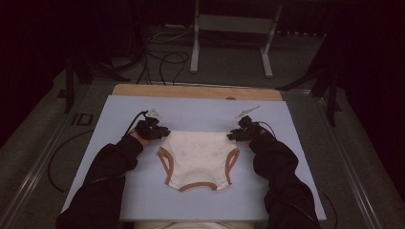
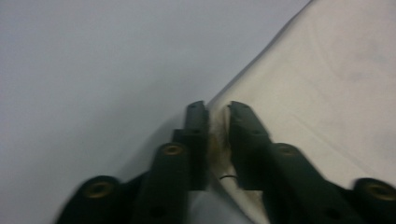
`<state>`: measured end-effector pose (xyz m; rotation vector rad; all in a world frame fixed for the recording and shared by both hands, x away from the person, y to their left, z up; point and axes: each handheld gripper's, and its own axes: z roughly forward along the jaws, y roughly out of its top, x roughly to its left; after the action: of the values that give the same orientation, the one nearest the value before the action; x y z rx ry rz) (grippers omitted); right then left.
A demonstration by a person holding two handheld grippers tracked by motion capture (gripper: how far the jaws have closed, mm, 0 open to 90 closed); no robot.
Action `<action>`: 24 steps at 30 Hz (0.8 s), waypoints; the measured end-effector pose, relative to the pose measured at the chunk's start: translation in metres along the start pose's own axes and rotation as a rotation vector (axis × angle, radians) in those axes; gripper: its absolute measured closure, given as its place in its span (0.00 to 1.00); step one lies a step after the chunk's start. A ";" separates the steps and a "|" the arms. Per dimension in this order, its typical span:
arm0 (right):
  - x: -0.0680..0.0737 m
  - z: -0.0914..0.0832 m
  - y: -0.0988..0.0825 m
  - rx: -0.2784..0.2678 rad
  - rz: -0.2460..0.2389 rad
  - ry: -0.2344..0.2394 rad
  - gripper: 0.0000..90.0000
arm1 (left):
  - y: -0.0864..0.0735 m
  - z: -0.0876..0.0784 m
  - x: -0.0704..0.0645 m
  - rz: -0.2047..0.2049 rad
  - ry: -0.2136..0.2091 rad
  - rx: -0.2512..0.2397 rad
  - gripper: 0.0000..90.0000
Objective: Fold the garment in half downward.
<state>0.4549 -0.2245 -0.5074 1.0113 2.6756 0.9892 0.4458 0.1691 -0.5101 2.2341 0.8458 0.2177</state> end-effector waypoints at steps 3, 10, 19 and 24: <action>0.002 -0.001 0.001 -0.001 -0.008 -0.001 0.51 | 0.000 -0.004 -0.001 0.004 -0.002 -0.014 0.64; 0.008 -0.007 0.004 -0.017 -0.002 0.033 0.26 | 0.000 -0.014 -0.004 -0.008 -0.016 -0.044 0.36; 0.019 -0.017 0.014 -0.067 -0.030 0.073 0.13 | 0.001 -0.036 -0.018 0.038 -0.052 -0.087 0.01; 0.029 -0.018 0.023 -0.084 -0.068 0.058 0.11 | -0.003 -0.047 -0.032 0.062 -0.077 -0.092 0.01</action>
<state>0.4393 -0.2030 -0.4758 0.8826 2.6695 1.1242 0.4014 0.1770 -0.4756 2.1700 0.7124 0.1945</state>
